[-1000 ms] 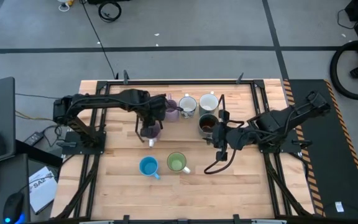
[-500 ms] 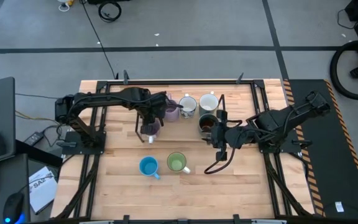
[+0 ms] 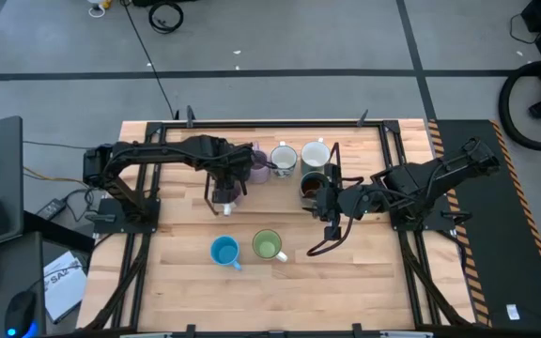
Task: Place coffee mugs
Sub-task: Put the violet mug on the shelf, then put the blue mug on the shelf
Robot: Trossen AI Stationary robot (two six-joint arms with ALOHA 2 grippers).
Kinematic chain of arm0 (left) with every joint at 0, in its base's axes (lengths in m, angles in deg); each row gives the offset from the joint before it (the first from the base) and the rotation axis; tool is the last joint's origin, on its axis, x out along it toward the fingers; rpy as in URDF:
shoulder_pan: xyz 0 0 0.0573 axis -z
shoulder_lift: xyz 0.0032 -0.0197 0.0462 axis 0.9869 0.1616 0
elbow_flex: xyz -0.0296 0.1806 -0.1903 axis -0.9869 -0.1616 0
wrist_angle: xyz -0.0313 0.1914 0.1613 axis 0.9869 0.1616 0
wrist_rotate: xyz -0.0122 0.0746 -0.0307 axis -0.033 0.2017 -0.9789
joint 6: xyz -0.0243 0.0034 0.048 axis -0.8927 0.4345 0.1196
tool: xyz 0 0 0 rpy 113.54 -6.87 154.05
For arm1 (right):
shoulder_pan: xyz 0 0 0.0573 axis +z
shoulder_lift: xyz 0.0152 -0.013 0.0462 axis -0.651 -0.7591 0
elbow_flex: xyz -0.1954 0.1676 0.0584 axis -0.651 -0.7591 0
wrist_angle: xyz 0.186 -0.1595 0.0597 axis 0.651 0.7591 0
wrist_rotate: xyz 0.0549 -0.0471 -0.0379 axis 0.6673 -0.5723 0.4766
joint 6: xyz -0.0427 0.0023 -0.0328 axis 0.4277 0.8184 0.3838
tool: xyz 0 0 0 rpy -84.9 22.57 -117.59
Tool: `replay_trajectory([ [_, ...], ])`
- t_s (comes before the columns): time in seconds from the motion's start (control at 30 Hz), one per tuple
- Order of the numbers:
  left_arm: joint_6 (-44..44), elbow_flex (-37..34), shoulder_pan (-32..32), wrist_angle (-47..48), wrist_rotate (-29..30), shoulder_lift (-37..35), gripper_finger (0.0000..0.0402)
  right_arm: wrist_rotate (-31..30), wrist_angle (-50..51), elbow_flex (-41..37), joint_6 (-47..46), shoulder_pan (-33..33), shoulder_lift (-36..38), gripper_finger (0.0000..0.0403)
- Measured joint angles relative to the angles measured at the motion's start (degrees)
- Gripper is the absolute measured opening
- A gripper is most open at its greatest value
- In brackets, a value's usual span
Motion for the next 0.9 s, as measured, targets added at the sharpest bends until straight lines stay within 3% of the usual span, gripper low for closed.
replay_trajectory([
  [0.3, -0.36, 0.43, 0.43, 1.96, 4.42, 0.00, 0.0091, 0.25, -0.07, 0.00, 0.00, -0.34, 0.00, 0.0128],
  [0.67, -1.29, 9.80, 2.65, 6.62, 5.05, 0.00, 0.0091, 0.50, -0.01, 0.00, -0.42, -0.39, 0.00, 0.0128],
  [0.77, -2.50, 12.34, 4.53, 8.84, -0.77, 0.00, 0.0091, 0.48, 0.51, 0.00, -0.44, -0.39, 0.00, 0.0128],
  [0.9, -5.88, 13.40, 8.88, 8.75, -16.16, 0.00, 0.0091, 0.44, 1.80, -0.02, -1.00, -0.39, 0.00, 0.0128],
])
